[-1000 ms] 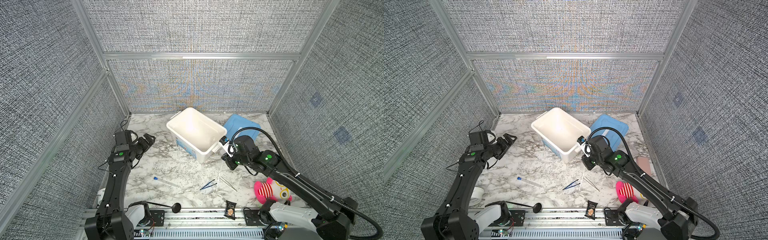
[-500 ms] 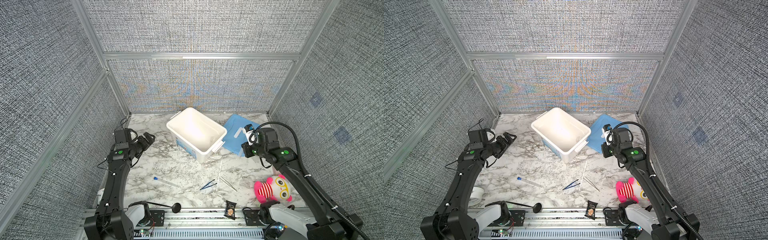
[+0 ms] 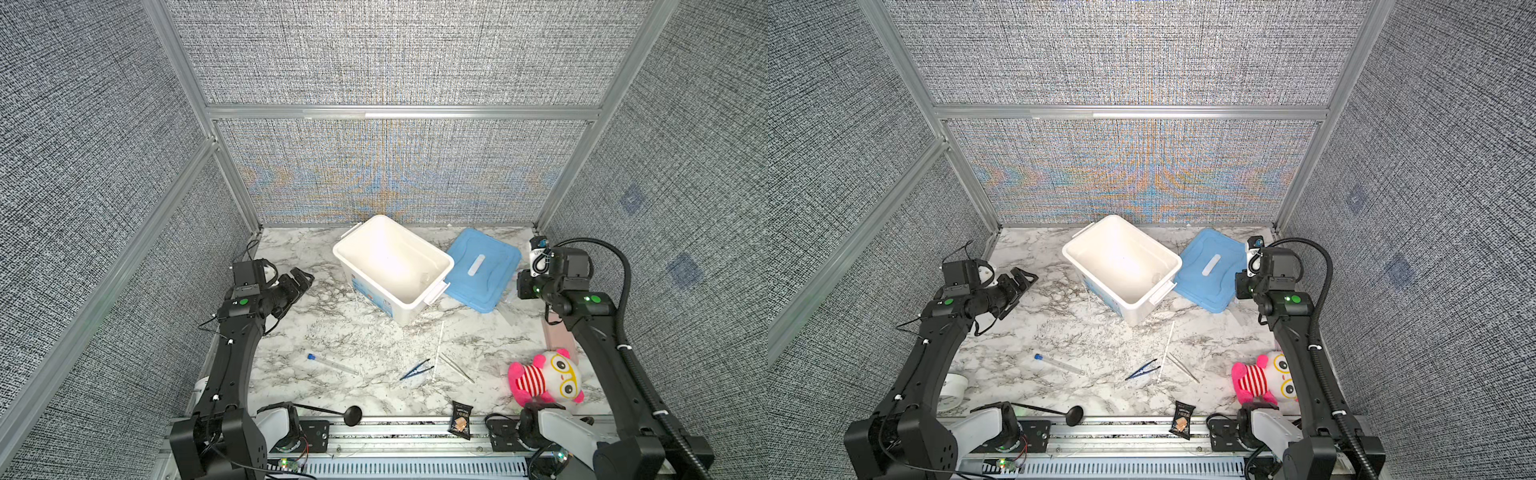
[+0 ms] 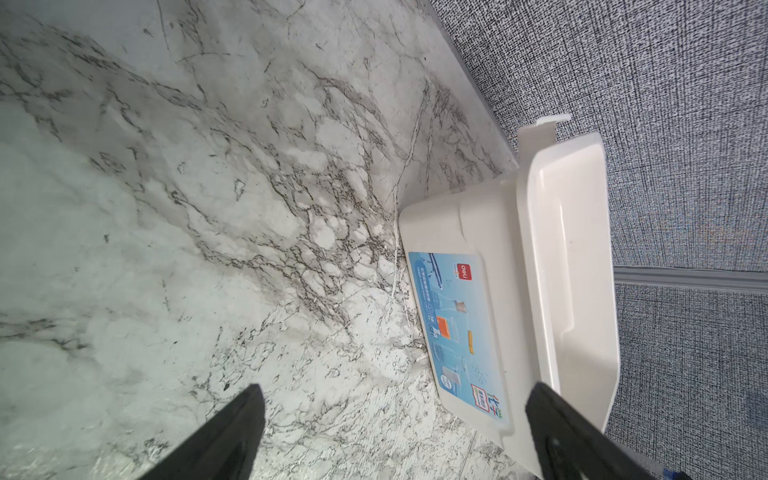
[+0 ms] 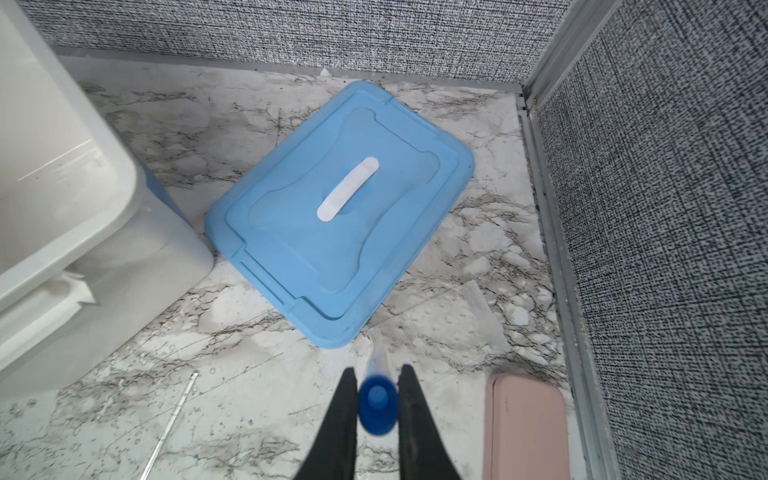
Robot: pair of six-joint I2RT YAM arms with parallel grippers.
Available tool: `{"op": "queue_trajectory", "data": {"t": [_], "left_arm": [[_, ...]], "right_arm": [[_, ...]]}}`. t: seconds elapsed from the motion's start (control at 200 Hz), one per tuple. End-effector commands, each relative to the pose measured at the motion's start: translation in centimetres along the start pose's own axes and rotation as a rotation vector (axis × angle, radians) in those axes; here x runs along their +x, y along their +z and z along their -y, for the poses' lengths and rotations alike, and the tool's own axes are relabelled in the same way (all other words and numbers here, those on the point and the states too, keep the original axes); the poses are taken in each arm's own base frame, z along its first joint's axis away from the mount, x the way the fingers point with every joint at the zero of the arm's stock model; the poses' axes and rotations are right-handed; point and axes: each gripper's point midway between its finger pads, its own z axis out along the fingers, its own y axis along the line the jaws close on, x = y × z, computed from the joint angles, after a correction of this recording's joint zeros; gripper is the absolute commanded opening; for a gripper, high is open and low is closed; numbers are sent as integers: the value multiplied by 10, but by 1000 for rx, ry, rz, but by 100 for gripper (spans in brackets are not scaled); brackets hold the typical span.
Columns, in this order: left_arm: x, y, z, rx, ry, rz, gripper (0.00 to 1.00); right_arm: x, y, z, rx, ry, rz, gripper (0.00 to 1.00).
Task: Organize the chemistry lab equipment
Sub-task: 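Lower the test tube beside the blue lid and open the right gripper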
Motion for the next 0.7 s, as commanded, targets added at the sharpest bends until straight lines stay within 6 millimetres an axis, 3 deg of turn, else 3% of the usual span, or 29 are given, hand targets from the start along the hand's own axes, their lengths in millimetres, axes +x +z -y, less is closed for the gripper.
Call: {"op": "queue_trajectory", "data": {"t": [0.0,0.695], "left_arm": [[-3,3,4,22,20,4,99],[-1,10,-3,0,22,-23,99]], "right_arm": [[-1,7,8,15,-3,8,16],[5,38,3,-55,11,-31,15]]}}
